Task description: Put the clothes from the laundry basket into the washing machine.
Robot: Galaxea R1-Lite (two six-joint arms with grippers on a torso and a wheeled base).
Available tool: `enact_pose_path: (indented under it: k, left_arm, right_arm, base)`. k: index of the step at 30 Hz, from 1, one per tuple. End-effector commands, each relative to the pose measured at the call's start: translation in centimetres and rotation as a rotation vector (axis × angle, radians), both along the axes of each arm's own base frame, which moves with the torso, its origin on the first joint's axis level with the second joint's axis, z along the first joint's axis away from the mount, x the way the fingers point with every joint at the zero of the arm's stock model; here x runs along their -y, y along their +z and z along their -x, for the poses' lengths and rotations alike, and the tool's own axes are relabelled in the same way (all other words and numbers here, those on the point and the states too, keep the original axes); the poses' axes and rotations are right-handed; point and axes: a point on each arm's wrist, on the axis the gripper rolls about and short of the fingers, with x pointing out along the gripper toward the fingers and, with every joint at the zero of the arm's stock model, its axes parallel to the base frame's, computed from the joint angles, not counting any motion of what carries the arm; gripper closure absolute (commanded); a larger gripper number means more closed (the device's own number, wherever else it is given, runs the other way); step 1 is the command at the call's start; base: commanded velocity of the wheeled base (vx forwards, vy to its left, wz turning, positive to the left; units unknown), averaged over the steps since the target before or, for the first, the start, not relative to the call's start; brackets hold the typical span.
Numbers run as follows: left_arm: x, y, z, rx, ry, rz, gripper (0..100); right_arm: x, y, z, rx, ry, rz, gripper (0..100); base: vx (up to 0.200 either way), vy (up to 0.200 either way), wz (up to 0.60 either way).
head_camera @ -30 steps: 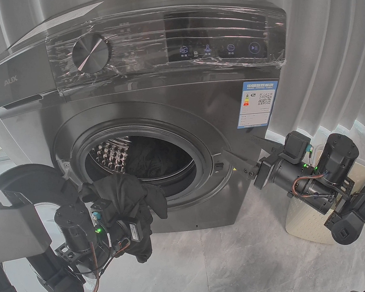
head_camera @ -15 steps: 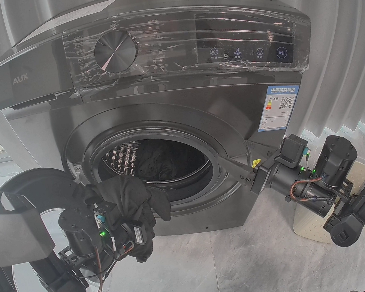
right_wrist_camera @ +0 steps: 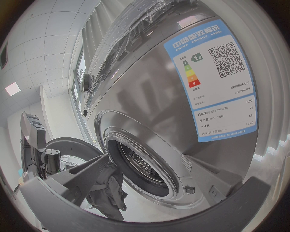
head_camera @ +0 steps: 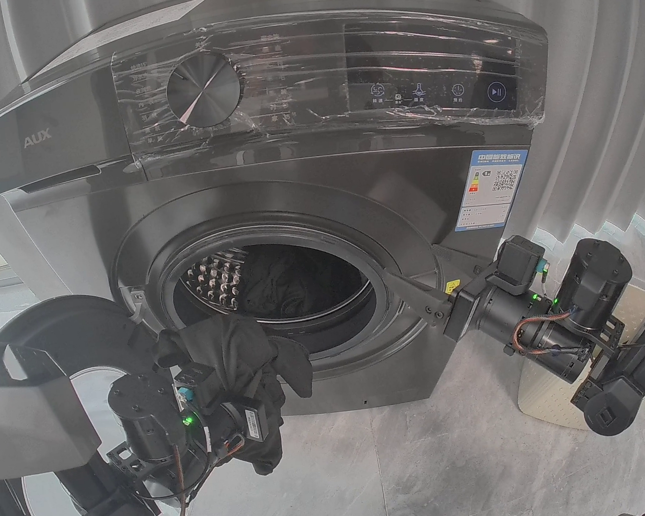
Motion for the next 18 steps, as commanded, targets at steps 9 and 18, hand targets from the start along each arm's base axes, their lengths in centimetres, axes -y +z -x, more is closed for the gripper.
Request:
enact_pose_path:
  k: [9,18]
  left_arm:
    - [0.11,-0.06,0.01,-0.001,-0.004,0.0,100]
    - [0.31,-0.21,0.23,-0.006,-0.013,-0.008,100]
  right_arm:
    - [-0.13,-0.02,0.07,0.0,0.005,0.001,0]
    - [-0.14,-0.15,0.05,-0.004,0.005,0.003,0]
  base:
    - [0.0,-0.067,0.0]
    - [0.0,0.0,0.0]
